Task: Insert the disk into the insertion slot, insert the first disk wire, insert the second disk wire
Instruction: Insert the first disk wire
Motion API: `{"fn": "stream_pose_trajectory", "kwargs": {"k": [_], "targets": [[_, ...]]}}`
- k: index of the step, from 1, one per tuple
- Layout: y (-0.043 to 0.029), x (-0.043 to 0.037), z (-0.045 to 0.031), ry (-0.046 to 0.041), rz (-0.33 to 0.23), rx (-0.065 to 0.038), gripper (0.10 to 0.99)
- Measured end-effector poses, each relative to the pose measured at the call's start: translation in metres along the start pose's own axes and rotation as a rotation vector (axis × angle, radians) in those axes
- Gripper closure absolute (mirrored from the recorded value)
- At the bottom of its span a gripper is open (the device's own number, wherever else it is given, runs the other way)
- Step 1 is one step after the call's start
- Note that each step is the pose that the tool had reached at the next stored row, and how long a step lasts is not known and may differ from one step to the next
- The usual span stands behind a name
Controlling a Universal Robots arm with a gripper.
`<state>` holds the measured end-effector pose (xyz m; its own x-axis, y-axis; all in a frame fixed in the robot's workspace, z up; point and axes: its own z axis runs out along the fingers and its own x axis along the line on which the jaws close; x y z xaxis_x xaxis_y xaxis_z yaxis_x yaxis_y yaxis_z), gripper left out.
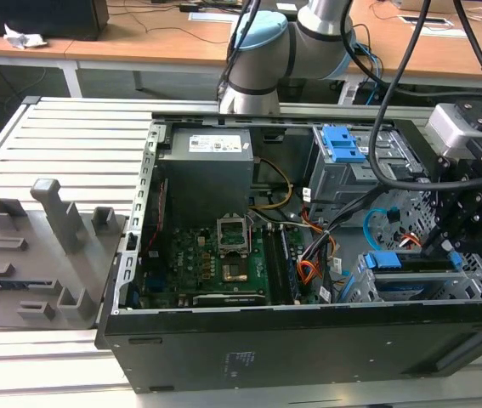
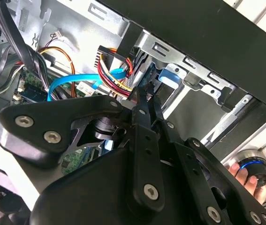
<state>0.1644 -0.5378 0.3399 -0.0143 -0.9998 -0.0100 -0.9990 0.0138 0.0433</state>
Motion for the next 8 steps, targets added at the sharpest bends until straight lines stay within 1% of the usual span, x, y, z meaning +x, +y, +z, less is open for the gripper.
{"fn": "stream_pose_trajectory", "kwargs": {"k": [8], "targets": [[-0.0019,0.0,0.0034,0.0001,0.0,0.0,0.918]]}}
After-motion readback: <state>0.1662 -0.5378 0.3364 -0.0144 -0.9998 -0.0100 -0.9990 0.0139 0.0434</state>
